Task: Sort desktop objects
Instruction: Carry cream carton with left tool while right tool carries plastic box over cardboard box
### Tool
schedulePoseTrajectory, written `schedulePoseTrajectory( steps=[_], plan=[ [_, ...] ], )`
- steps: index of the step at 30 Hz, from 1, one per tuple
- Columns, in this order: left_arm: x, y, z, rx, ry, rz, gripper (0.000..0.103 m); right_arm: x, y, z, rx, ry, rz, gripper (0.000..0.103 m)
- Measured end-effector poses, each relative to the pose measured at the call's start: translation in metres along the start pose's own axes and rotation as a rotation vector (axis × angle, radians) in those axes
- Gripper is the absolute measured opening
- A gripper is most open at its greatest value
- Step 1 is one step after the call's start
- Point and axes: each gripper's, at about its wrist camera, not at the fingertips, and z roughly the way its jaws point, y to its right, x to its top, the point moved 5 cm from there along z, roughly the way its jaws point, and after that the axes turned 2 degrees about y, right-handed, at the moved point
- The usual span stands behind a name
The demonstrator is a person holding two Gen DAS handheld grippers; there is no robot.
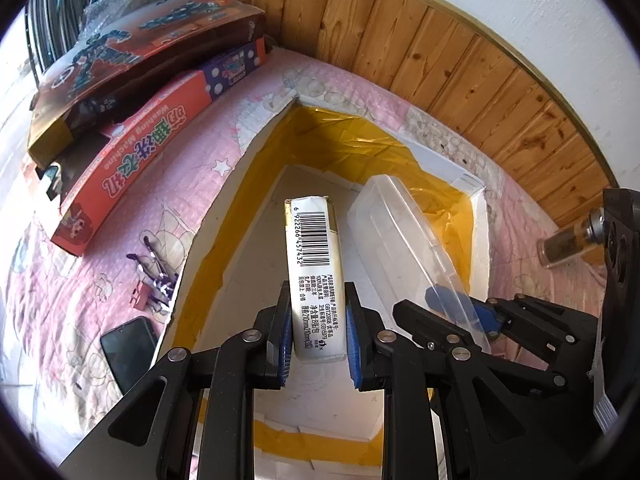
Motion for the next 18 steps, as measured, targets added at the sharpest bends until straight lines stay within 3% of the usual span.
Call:
schedulePoseTrajectory(
  steps=[18],
  plan=[
    [0.026,0.003,0.081,-0.049,-0.185,-0.079,0.023,0.024,0.041,0.047,-0.019,-0.082,0.085,0.029]
  ],
)
